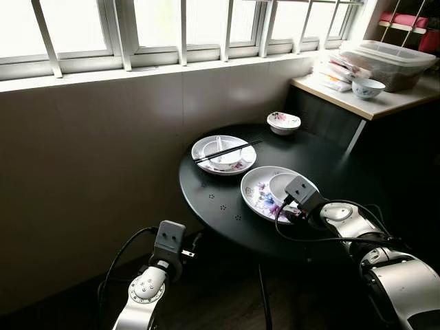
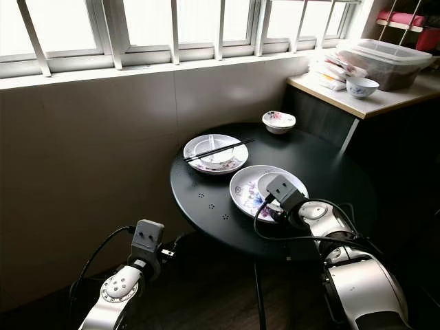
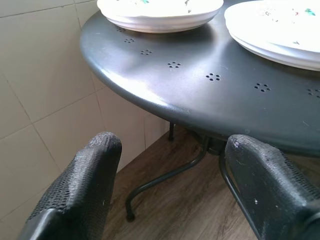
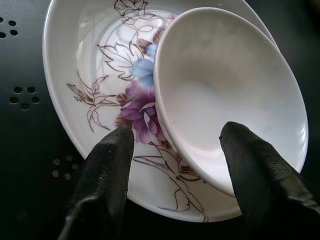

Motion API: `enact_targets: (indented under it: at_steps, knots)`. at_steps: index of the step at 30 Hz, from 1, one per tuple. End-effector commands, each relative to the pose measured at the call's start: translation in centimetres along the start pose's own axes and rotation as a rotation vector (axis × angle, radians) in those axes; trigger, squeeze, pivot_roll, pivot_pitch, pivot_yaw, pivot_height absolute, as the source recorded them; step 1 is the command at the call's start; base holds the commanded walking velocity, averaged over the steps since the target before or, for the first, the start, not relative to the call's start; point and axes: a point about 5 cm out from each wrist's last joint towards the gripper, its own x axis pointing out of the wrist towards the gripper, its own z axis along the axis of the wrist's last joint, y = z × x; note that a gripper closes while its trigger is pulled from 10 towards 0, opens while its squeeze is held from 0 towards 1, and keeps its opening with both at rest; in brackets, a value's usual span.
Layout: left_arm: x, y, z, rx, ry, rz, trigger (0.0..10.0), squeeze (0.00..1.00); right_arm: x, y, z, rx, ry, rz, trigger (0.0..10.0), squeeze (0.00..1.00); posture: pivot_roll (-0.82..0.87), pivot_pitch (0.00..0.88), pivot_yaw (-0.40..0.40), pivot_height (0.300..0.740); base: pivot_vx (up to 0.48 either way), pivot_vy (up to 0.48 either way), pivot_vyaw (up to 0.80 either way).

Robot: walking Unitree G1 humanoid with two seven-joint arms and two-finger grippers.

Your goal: Kitchen organization

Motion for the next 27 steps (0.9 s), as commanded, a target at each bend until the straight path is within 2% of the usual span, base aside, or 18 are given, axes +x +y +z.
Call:
enact_targets:
  at_steps: [1, 7, 12, 18, 21, 27]
  knots:
    - [-0.1, -0.2, -0.1, -0.004, 0.002, -0.003, 10.0, 0.00, -0.4, -0.6, -1.4, 0.006, 0.051, -0.022, 10.0, 0.00, 0.07, 0.000, -0.059, 0.740, 0.000, 0.000, 0.00]
    - [-0.1, -0.1, -0.1, -0.005, 0.003, -0.004, 10.0, 0.00, -0.6, -0.6, -1.9, -0.008, 0.062, -0.004, 10.0, 0.00, 0.07, 0.000, -0.059, 0.740, 0.000, 0.000, 0.00]
    - [-0.2, -0.1, -0.1, -0.006, 0.004, -0.003, 10.0, 0.00, -0.5, 0.2, -2.7, -0.052, 0.100, 0.047, 10.0, 0.00, 0.08, 0.000, -0.063, 0.740, 0.000, 0.000, 0.00]
    - [-0.2, -0.1, -0.1, -0.008, 0.002, 0.000, 10.0, 0.00, -0.5, 0.8, -3.5, -0.053, 0.129, 0.082, 10.0, 0.00, 0.08, 0.000, -0.067, 0.740, 0.000, 0.000, 0.00]
    - [-0.3, -0.2, -0.1, -0.010, 0.002, 0.001, 10.0, 0.00, -0.6, 1.1, -4.2, -0.093, 0.161, 0.120, 10.0, 0.00, 0.08, 0.000, -0.068, 0.740, 0.000, 0.000, 0.00]
    - [-0.3, -0.2, -0.1, -0.012, 0.001, 0.000, 10.0, 0.00, -0.7, 0.7, -3.9, -0.134, 0.160, 0.135, 10.0, 0.00, 0.07, 0.000, -0.065, 0.740, 0.000, 0.000, 0.00]
